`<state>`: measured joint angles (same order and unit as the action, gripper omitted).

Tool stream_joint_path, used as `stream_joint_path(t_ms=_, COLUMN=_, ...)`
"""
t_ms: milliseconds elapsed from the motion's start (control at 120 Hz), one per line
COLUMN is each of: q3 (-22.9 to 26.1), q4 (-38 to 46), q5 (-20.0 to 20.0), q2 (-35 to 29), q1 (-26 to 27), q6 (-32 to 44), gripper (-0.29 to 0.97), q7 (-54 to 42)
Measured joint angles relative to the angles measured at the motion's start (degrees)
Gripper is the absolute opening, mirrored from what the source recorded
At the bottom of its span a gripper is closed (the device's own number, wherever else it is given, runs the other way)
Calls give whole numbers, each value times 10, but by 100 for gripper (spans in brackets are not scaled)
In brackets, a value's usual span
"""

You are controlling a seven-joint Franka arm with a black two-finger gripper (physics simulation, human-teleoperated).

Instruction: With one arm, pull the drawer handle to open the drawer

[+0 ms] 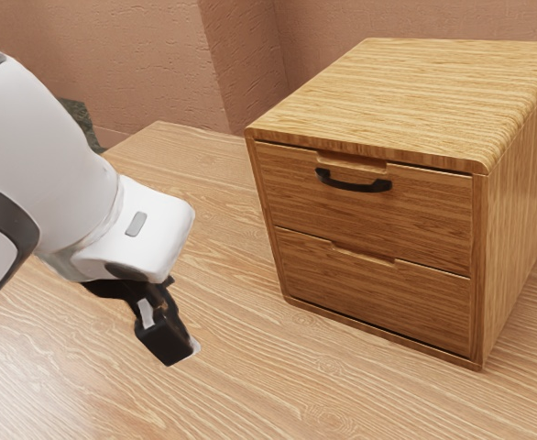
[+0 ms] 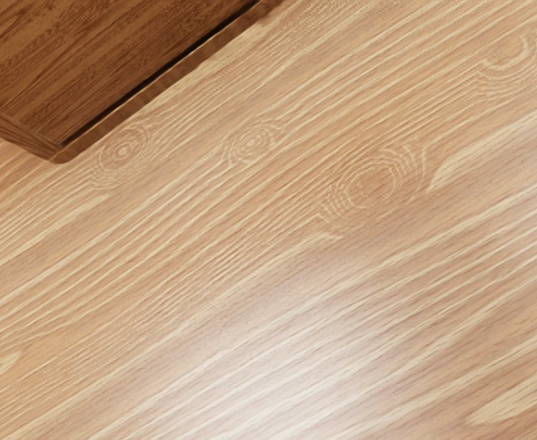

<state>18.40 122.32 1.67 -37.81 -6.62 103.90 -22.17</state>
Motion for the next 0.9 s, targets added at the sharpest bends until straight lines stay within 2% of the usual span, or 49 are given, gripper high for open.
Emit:
stream_joint_path(t_ms=208, q3=22, q4=10, q5=10, q2=-19, q1=-6, q6=56, gripper=68, q7=-110)
stream_joint_path(t_ms=608, q3=20, q4=10, q5=28, q2=-19, q1=-20, q6=118, gripper=68, q7=-265)
stream_joint_path(t_ms=733, q3=33, q4=11, q5=29, q2=-15, q1=-29, q6=152, gripper=68, q7=-322)
stream_joint_path(t_ms=900, q3=67, q4=-15, q5=28, q2=57, q1=-66, q6=194, gripper=68, q7=-385)
